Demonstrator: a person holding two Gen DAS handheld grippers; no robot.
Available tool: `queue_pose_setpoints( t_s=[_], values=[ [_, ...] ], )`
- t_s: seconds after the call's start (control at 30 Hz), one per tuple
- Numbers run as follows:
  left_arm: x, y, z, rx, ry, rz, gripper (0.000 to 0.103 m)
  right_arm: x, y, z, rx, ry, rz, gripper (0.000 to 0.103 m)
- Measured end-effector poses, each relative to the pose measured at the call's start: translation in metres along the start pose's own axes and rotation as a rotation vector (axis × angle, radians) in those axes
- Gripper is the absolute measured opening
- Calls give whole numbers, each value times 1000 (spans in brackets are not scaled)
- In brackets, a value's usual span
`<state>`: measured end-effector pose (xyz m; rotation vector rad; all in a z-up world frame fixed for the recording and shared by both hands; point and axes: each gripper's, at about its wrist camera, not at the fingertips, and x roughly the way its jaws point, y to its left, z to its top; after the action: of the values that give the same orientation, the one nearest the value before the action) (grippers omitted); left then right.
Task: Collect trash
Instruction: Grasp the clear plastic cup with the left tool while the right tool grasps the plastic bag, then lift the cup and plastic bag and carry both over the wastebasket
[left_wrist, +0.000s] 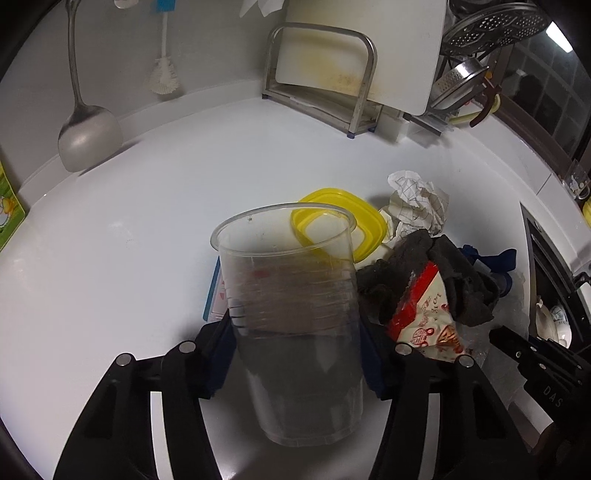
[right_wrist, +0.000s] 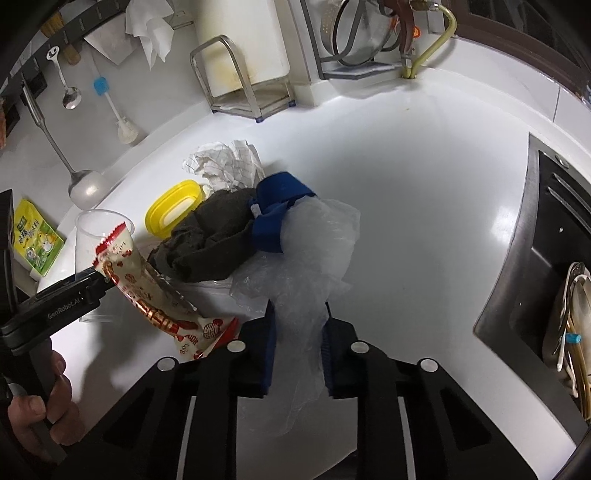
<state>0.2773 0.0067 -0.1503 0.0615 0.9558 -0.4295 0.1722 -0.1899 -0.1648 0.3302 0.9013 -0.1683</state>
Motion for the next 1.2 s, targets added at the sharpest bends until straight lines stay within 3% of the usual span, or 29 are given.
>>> queue_pose_setpoints(
  t_s=[0.83,1.2],
  values=[
    [-54,13,-14,-5,-32,45,56,-64,-19,8,-12,-72,-72,13],
    [-98,0,-29,-13,-56,78,56,-93,-13,-6,-55,-66,-30,13]
  ],
)
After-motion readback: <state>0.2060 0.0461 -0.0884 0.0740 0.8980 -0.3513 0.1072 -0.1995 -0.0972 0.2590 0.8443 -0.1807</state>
